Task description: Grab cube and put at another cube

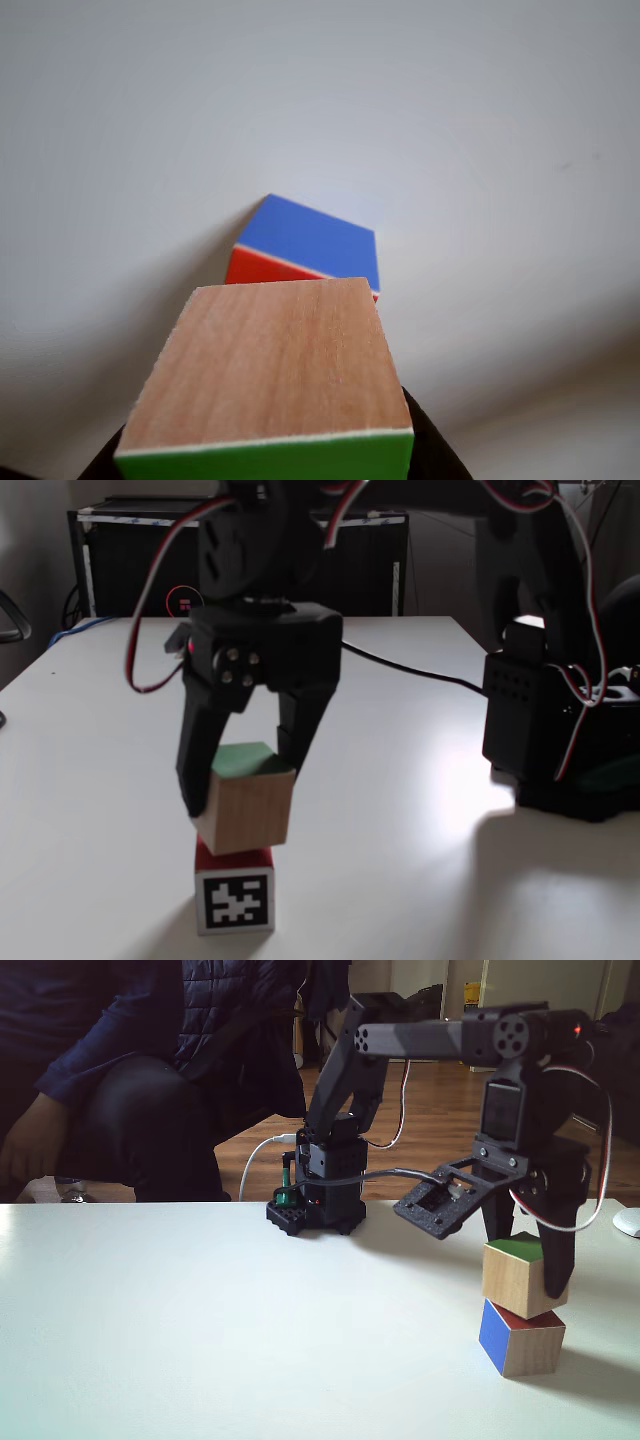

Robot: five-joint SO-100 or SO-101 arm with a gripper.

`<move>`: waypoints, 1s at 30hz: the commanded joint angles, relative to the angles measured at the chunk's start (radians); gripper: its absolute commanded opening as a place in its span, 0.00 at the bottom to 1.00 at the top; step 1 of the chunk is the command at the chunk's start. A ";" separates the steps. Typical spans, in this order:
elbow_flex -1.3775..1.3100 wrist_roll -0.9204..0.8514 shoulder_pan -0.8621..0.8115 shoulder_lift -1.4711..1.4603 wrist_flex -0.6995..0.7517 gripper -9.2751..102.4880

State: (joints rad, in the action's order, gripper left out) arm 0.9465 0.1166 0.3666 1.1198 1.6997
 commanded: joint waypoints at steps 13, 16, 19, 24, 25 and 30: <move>-0.187 0.012 -0.002 -0.084 0.106 0.43; -0.190 0.014 -0.005 -0.077 0.106 0.43; -0.192 0.014 -0.003 -0.049 0.106 0.44; -0.086 0.025 0.048 0.101 0.107 0.46; -0.044 0.031 0.063 0.155 0.107 0.46; 0.178 0.061 0.141 0.517 0.107 0.46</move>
State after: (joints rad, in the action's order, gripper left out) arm 1.0416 0.1641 0.4817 1.3990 1.8009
